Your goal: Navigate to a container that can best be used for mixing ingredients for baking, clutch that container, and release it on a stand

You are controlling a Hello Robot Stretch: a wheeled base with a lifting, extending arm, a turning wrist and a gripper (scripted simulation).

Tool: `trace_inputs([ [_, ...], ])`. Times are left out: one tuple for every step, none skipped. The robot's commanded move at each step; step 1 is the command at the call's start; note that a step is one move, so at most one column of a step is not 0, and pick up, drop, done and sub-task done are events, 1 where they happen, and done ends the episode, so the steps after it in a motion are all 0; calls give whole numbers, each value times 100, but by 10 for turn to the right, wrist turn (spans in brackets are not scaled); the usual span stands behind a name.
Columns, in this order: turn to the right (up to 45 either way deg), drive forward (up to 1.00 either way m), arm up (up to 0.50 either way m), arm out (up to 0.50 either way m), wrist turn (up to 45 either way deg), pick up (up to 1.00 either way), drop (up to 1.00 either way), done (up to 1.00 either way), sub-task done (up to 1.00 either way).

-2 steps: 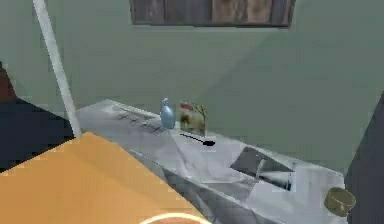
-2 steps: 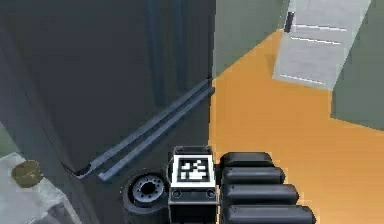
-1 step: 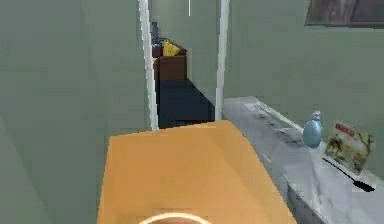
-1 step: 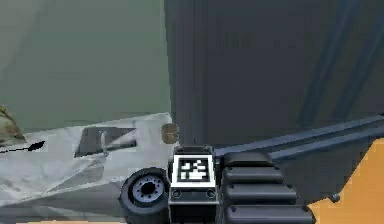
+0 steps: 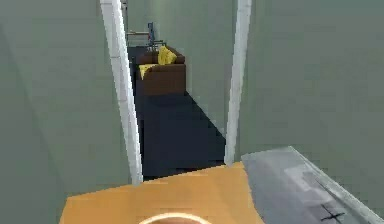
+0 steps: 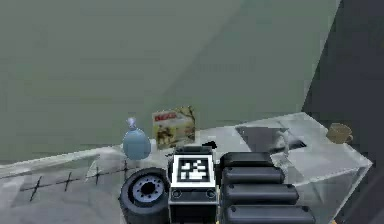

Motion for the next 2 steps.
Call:
trace_inputs([
  [0, 100, 0, 0, 0, 0, 0, 0, 0],
  [-90, 0, 0, 0, 0, 0, 0, 0, 0],
])
